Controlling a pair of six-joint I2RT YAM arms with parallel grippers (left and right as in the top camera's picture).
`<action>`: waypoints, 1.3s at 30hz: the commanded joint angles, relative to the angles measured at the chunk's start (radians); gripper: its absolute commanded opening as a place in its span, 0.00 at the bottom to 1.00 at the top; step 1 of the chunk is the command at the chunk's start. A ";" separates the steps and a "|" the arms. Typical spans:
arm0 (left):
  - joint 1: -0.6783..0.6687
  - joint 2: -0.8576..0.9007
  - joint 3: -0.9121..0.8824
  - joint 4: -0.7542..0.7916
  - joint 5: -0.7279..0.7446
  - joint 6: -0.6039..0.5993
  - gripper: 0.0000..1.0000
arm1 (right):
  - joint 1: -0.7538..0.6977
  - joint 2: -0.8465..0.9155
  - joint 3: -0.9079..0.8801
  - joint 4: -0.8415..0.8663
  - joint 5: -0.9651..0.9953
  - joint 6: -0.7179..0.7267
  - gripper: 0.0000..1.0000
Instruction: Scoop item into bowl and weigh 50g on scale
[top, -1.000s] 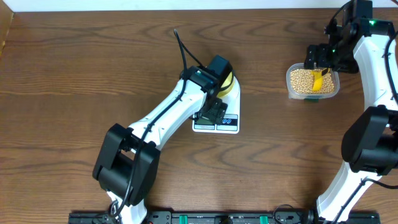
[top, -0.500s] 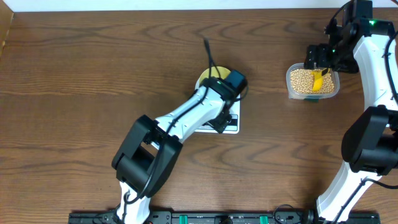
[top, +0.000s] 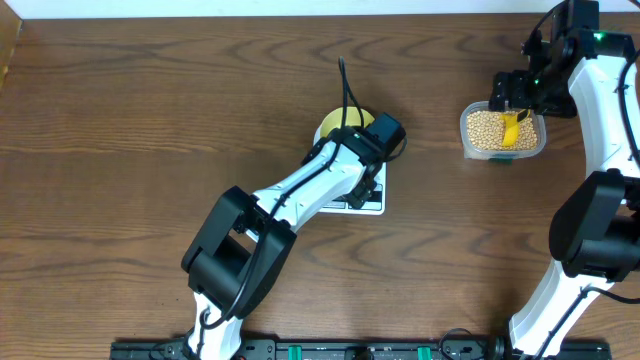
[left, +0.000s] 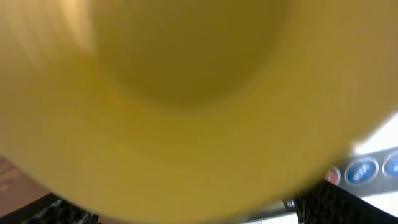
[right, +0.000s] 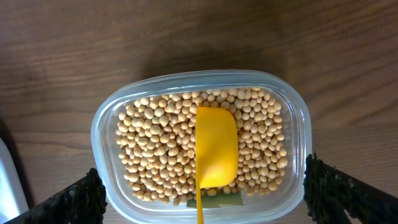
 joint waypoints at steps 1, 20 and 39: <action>0.008 -0.006 0.017 0.020 -0.017 0.030 0.98 | -0.002 0.006 0.018 -0.002 -0.005 -0.004 0.99; -0.049 -0.006 0.017 0.006 -0.037 0.088 0.98 | -0.002 0.006 0.018 -0.002 -0.005 -0.004 0.99; -0.027 0.014 0.013 0.010 -0.037 0.089 0.98 | -0.002 0.006 0.018 -0.002 -0.005 -0.004 0.99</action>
